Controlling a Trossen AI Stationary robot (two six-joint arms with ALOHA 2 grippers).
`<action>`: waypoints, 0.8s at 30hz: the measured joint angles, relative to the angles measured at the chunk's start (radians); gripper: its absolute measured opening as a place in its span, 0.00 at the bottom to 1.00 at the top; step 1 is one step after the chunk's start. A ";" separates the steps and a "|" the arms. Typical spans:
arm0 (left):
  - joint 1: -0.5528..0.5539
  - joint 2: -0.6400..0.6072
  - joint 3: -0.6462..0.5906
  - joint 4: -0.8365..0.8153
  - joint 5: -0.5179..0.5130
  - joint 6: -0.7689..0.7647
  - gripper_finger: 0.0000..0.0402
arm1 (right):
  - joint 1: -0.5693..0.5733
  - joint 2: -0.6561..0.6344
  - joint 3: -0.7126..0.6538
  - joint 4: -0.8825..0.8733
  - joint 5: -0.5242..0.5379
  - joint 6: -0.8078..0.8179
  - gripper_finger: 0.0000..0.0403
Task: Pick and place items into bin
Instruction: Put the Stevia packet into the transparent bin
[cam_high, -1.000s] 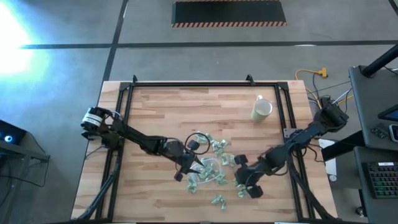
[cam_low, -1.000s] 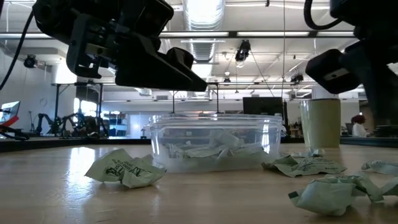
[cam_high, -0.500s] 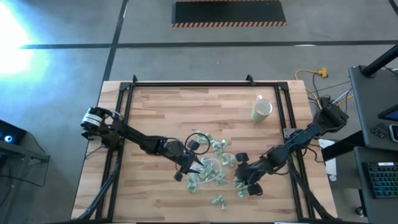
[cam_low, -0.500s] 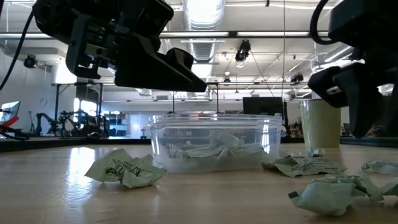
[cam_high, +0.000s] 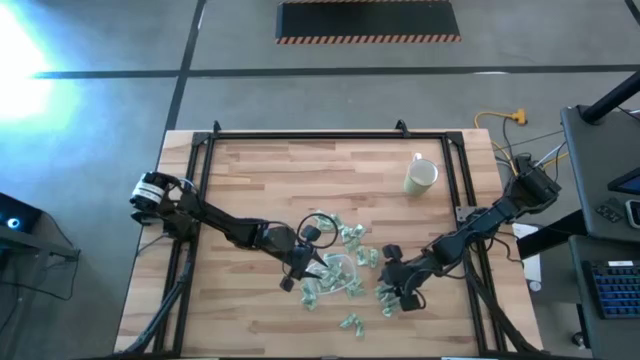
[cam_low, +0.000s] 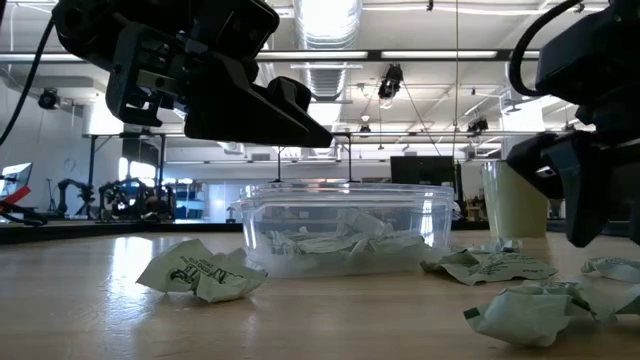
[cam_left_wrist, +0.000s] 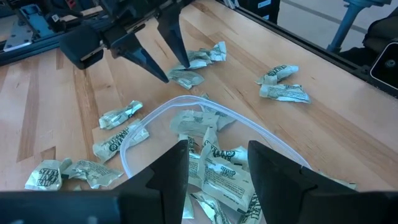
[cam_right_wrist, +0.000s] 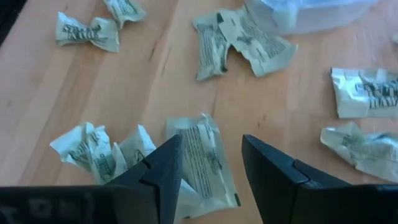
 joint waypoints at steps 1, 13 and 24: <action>0.000 0.000 0.000 0.000 0.000 0.000 0.37 | 0.002 0.000 -0.003 0.003 0.000 0.002 0.39; 0.000 0.000 0.000 0.001 0.000 0.000 0.37 | 0.028 0.053 -0.032 0.118 0.008 -0.008 0.39; 0.000 0.000 0.000 0.001 0.000 0.000 0.37 | 0.028 0.141 0.005 0.134 0.031 -0.043 0.38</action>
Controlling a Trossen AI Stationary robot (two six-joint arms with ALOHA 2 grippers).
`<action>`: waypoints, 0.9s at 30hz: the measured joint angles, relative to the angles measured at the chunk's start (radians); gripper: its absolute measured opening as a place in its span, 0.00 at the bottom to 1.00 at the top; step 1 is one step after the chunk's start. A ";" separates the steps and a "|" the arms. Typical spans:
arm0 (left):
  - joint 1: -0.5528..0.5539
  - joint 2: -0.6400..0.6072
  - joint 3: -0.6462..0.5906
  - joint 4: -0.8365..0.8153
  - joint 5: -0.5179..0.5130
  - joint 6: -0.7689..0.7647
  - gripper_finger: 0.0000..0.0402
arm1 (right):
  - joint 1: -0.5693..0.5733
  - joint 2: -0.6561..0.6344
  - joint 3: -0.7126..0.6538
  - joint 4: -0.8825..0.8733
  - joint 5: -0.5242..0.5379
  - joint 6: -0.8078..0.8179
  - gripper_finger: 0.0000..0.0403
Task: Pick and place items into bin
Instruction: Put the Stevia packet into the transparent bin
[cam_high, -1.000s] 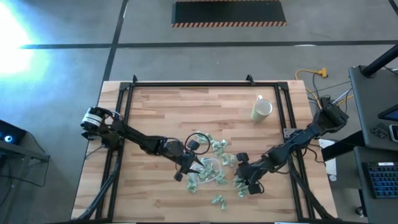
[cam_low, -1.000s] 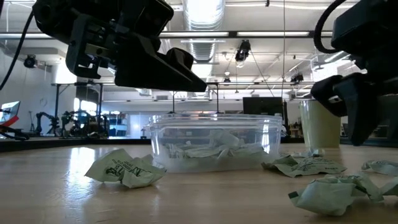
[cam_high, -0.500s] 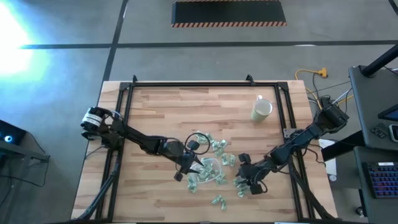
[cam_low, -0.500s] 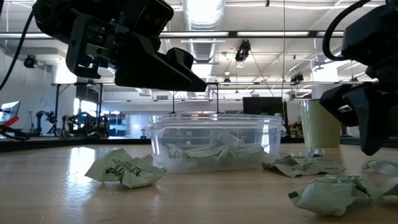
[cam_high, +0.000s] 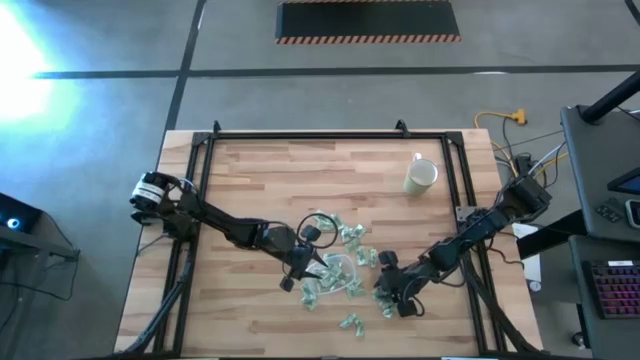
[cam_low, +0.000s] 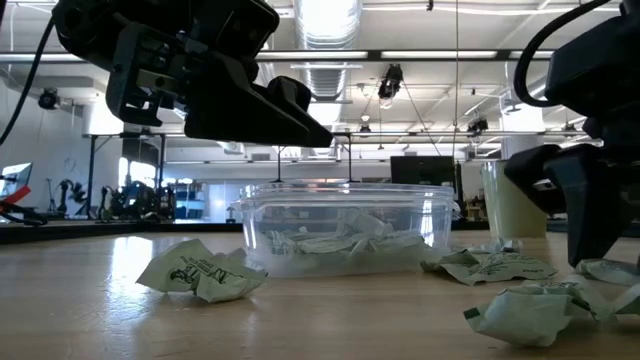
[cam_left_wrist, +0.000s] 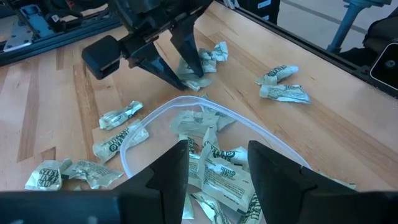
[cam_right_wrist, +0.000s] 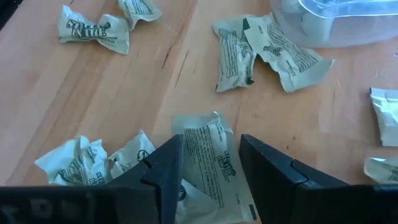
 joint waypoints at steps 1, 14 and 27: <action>0.000 0.000 0.000 0.000 0.000 0.000 0.37 | 0.000 -0.005 0.000 -0.003 0.009 -0.004 0.37; 0.000 0.000 0.000 0.000 0.000 0.000 0.37 | -0.001 -0.037 -0.005 -0.021 0.044 -0.108 0.11; -0.001 -0.103 -0.016 -0.030 -0.187 -0.005 0.37 | -0.001 -0.082 -0.006 -0.016 0.179 -0.208 0.04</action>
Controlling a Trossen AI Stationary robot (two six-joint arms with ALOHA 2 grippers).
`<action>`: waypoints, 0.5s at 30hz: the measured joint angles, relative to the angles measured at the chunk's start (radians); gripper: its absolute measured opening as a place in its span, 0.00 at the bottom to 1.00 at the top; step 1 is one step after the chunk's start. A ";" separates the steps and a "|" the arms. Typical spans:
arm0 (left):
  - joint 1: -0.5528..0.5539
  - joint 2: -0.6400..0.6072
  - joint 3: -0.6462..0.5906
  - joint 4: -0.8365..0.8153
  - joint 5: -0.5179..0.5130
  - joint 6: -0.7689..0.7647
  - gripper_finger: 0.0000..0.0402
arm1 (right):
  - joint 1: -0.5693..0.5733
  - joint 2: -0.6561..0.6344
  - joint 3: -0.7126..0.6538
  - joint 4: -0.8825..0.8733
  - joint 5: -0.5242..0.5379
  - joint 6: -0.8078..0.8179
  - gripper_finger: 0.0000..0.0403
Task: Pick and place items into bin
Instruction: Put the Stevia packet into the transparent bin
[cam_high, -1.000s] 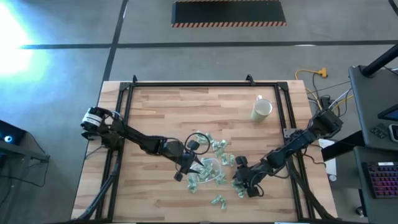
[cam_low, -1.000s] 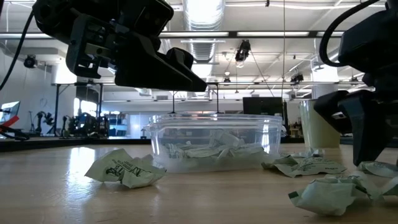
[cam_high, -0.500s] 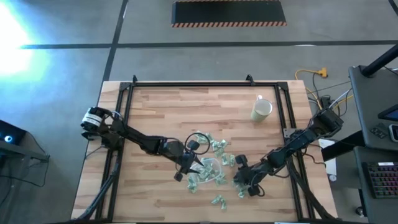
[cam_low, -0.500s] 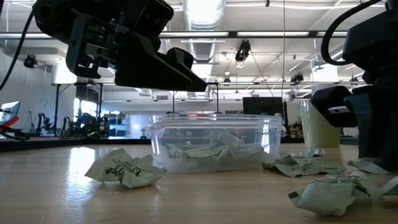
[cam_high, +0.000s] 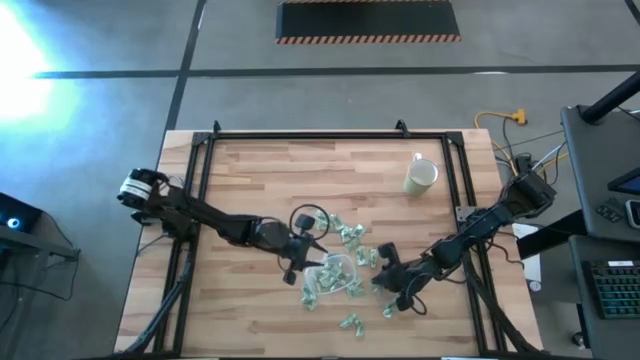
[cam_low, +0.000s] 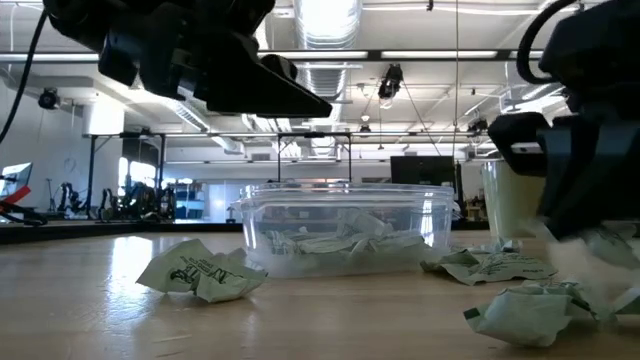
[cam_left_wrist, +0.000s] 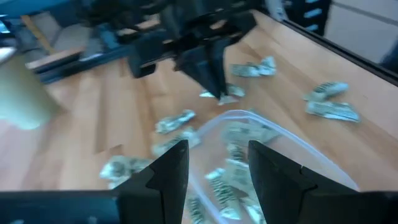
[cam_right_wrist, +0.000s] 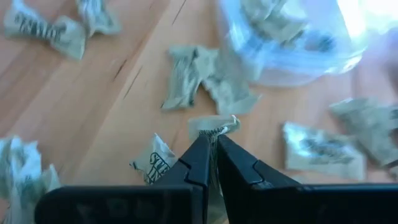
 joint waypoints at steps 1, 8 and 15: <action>0.000 -0.014 -0.006 -0.002 -0.017 -0.010 0.37 | 0.000 -0.010 0.000 0.001 0.013 -0.007 0.04; 0.000 -0.110 -0.071 -0.028 -0.095 -0.048 0.37 | 0.000 -0.058 0.001 0.009 0.046 -0.048 0.04; -0.005 -0.184 -0.147 -0.009 -0.126 -0.078 0.37 | 0.000 -0.048 0.002 0.004 -0.066 0.015 0.04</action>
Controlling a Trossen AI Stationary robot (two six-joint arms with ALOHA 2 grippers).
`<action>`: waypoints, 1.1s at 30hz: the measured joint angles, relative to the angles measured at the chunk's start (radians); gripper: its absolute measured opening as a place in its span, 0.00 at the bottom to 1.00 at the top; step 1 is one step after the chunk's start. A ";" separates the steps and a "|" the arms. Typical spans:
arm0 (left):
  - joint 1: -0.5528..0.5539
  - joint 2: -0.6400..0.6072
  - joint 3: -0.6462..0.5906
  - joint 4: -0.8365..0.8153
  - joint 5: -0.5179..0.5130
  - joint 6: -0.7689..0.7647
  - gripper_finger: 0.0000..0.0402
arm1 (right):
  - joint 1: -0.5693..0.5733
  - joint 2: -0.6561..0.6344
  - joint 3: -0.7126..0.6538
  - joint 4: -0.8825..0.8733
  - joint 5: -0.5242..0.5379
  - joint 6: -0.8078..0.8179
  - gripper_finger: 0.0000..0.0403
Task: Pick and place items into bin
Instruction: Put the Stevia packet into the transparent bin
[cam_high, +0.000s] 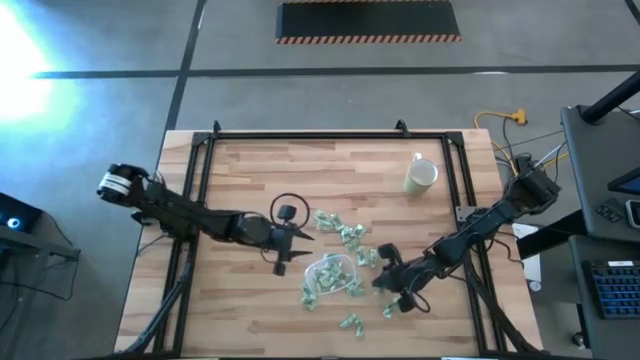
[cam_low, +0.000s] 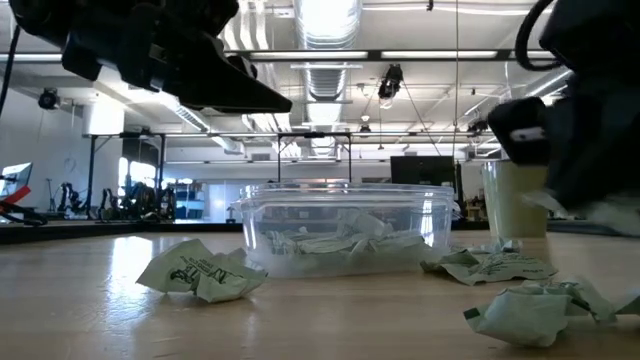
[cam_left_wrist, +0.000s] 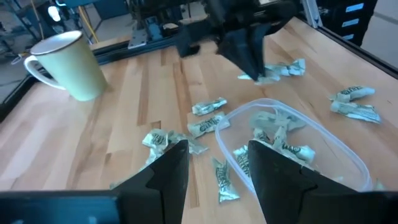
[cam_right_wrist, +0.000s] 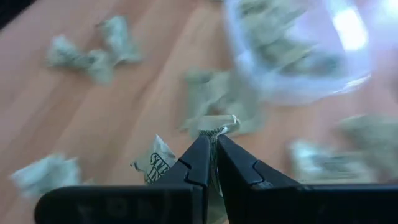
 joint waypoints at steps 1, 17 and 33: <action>-0.001 -0.005 -0.009 0.005 -0.001 -0.003 0.37 | 0.001 0.008 -0.001 -0.002 -0.031 0.016 0.04; -0.002 -0.018 -0.022 0.021 -0.001 -0.019 0.37 | -0.003 0.049 -0.012 -0.002 -0.057 0.119 0.24; -0.003 -0.018 -0.022 0.021 -0.001 -0.019 0.37 | -0.040 0.049 -0.020 -0.024 -0.076 0.151 0.32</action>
